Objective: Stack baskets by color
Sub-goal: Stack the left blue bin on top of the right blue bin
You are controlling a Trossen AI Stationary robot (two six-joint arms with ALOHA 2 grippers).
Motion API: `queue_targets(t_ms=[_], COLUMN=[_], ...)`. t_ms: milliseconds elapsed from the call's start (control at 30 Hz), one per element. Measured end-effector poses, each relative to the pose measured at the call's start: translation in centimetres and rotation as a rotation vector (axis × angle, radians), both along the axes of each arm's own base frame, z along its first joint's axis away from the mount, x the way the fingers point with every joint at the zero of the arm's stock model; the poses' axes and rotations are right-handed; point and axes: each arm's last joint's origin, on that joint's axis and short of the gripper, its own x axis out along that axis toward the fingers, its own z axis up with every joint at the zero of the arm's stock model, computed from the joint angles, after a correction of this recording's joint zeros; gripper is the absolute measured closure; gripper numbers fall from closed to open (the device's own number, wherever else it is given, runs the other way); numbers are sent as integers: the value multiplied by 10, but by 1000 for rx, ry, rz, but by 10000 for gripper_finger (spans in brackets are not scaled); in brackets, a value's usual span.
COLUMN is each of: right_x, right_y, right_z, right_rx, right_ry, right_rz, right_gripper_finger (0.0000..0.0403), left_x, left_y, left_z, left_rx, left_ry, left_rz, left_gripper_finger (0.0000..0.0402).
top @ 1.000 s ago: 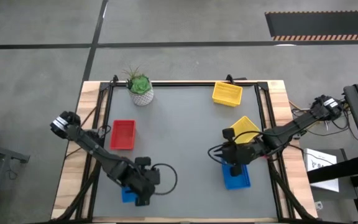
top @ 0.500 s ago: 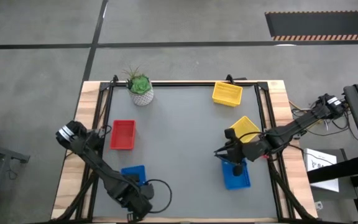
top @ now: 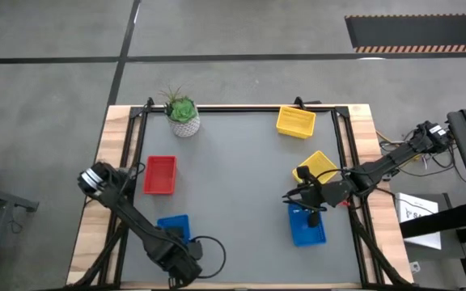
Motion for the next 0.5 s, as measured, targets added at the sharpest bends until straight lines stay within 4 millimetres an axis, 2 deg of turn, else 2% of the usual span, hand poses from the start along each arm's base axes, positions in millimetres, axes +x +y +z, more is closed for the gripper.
queue_targets(t_ms=[200,267,367,500], right_x=[0,-1,-5,-17], right_y=[1,1,0,-4], right_z=[0,1,2,1], right_rx=[6,9,12,26], right_ry=[4,4,8,-19], right_rz=[22,41,53,62], right_gripper_finger=[349,349,349,349], left_x=[3,4,6,10], left_y=[3,2,3,8], left_z=[-16,-18,-17,-9], left_rx=[35,41,36,29], left_ry=[31,29,20,13], left_rz=[1,-24,-40,-10], left_gripper_finger=[275,305,373,396])
